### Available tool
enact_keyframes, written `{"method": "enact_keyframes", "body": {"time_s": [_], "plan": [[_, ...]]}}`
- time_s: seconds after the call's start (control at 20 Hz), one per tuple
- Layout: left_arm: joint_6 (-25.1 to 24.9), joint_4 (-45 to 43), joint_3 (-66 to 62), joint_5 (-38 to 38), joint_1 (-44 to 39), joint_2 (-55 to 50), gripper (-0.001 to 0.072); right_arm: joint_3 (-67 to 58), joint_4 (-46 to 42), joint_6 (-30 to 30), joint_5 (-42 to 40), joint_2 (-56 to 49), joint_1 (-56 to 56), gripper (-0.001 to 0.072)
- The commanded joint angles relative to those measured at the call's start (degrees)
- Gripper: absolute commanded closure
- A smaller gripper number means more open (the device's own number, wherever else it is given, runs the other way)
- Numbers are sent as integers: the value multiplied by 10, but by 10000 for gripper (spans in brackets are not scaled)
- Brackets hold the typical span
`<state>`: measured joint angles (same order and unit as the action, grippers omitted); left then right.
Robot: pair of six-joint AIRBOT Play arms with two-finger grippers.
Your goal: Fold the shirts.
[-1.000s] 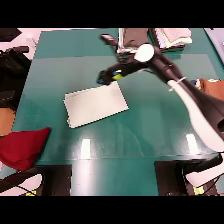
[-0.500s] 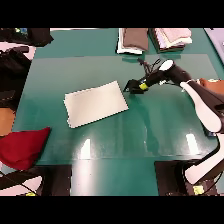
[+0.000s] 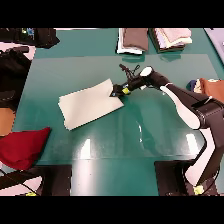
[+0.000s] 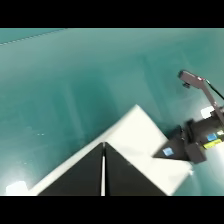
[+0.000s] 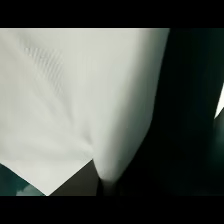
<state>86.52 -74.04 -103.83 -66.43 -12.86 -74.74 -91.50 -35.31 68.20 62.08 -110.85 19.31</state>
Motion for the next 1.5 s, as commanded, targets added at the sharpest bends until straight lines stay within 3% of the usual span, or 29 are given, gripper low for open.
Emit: {"method": "enact_keyframes", "body": {"time_s": [0.0,0.1,0.3,0.5,0.9,1.1,1.45], "plan": [[0,9,0,0,-23,0,686,-73,0,-7,-11,7,-8,692],[-1,7,0,3,-59,0,685,-103,-45,0,-6,39,-43,692],[-15,7,0,10,-120,0,684,-110,-200,77,16,138,-164,692],[-15,10,0,17,-139,0,684,-110,-291,95,68,215,-333,692],[-10,23,0,52,-139,0,684,-97,-277,100,119,239,-605,692],[-10,25,0,60,-139,0,684,-108,-231,99,114,239,-633,692],[-11,25,0,59,-139,0,684,-259,-233,99,145,241,-637,692]]}}
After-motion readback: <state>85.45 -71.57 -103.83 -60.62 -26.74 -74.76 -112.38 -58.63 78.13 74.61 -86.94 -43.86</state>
